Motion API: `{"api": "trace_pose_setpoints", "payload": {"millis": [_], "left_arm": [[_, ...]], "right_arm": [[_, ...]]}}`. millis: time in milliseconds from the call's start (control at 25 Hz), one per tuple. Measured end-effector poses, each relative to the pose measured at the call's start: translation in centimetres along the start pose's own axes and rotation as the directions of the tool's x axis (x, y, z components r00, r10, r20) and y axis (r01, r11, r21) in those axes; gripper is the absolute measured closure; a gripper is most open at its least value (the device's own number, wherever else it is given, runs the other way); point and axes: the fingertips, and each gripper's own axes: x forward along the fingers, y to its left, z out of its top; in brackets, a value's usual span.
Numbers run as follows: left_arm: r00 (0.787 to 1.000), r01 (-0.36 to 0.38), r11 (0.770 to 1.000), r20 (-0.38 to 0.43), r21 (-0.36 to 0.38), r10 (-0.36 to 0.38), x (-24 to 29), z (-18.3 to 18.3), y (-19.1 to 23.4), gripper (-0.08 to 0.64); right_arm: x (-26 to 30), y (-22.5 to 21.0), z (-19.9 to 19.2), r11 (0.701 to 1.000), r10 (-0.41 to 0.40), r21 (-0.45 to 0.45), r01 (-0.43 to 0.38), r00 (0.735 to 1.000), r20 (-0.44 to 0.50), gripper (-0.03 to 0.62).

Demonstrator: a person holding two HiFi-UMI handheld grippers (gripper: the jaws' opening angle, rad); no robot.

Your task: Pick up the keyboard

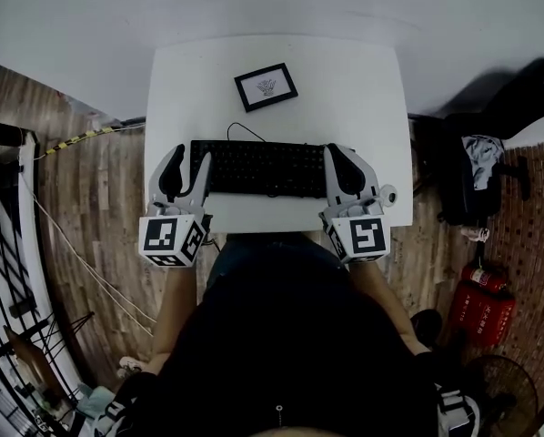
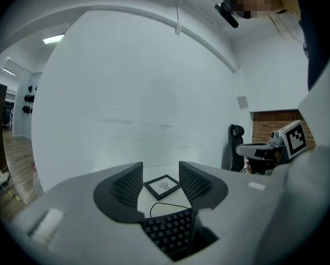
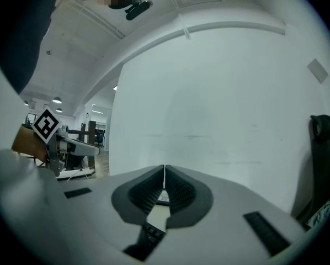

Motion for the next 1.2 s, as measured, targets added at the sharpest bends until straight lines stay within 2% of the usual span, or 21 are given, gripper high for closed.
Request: {"api": "trace_pose_setpoints", "payload": {"millis": [280, 480, 640, 1000, 1200], "left_arm": [[0.994, -0.005, 0.999, -0.109, -0.035, 0.001, 1.0, -3.7, 2.2, 0.364], [0.981, 0.012, 0.997, -0.194, -0.076, -0.026, 1.3, -6.7, 3.6, 0.364], [0.959, 0.027, 0.994, -0.277, -0.108, -0.056, 1.5, -9.6, 4.7, 0.364], [0.909, 0.037, 0.973, -0.398, -0.227, -0.127, 1.1, -15.0, 6.4, 0.362], [0.870, 0.041, 0.971, -0.469, -0.234, -0.150, 1.3, -17.4, 6.6, 0.337]], "right_arm": [[1.3, 0.1, -2.2, 1.000, 0.006, 0.010, -0.005, 0.999, -0.051, 0.580], [1.8, 0.5, -3.9, 1.000, -0.013, 0.017, 0.015, 0.995, -0.104, 0.580], [2.0, 0.5, -4.6, 0.998, -0.054, 0.021, 0.058, 0.985, -0.162, 0.580], [2.3, 0.9, -5.9, 0.996, -0.081, 0.033, 0.088, 0.980, -0.183, 0.580], [2.1, 0.5, -6.6, 0.995, -0.090, 0.025, 0.097, 0.977, -0.194, 0.580]]}}
